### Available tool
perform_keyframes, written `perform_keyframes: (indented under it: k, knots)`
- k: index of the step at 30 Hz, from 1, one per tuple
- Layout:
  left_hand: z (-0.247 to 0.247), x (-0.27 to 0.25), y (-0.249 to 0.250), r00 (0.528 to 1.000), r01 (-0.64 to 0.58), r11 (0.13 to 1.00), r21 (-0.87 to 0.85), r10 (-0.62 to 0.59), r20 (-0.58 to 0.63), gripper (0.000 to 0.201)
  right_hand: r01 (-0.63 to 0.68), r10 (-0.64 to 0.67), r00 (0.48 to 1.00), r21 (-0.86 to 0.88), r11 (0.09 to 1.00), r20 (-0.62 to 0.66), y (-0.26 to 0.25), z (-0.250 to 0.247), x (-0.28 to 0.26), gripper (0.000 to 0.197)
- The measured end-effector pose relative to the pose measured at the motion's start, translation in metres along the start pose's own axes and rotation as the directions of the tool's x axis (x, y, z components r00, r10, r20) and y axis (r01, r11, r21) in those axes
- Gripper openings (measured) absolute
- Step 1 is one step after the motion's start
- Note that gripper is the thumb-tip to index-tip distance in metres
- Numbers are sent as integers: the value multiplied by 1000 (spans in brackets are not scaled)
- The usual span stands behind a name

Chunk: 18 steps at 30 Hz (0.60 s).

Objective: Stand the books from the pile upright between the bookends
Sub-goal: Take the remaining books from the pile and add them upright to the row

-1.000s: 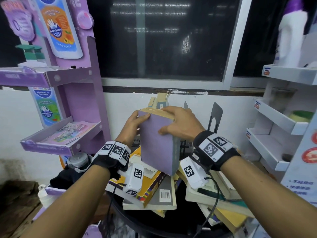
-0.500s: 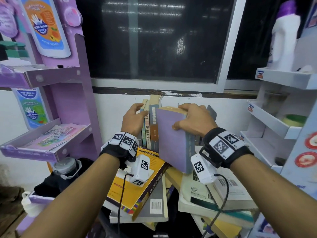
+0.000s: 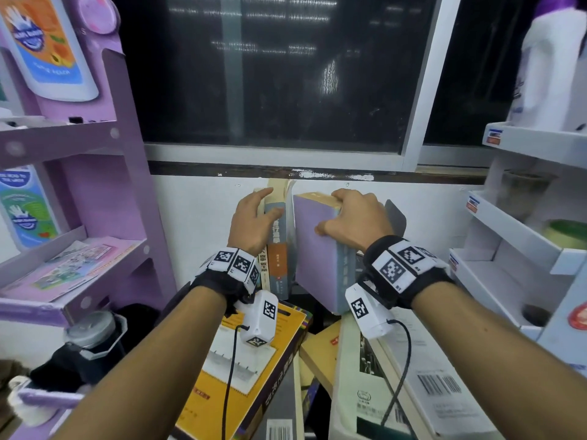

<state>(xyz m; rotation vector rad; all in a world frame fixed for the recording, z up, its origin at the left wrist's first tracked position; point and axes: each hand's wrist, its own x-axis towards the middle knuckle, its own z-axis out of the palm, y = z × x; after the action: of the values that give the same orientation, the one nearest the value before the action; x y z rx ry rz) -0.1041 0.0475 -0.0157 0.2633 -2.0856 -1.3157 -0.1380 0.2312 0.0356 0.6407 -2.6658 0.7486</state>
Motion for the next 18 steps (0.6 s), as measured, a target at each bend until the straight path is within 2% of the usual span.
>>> perform_keyframes:
  k: [5, 9, 13, 18]
  knots:
    - [6, 8, -13, 997, -75, 997, 13, 75, -3, 45, -10, 10, 1000, -6, 1000, 0, -5, 26, 19, 30]
    - [9, 11, -22, 992, -124, 991, -58, 123, -15, 38, -42, 42, 999, 7, 999, 3, -8, 50, 31, 45]
    - [6, 16, -30, 994, -109, 986, -126, 108, -11, 30, -62, 62, 998, 34, 997, 5, -11, 68, 39, 42]
    - [10, 19, -37, 988, -153, 975, -162, 149, -39, 32, -98, 98, 995, 59, 993, 5, -9, 83, 43, 45]
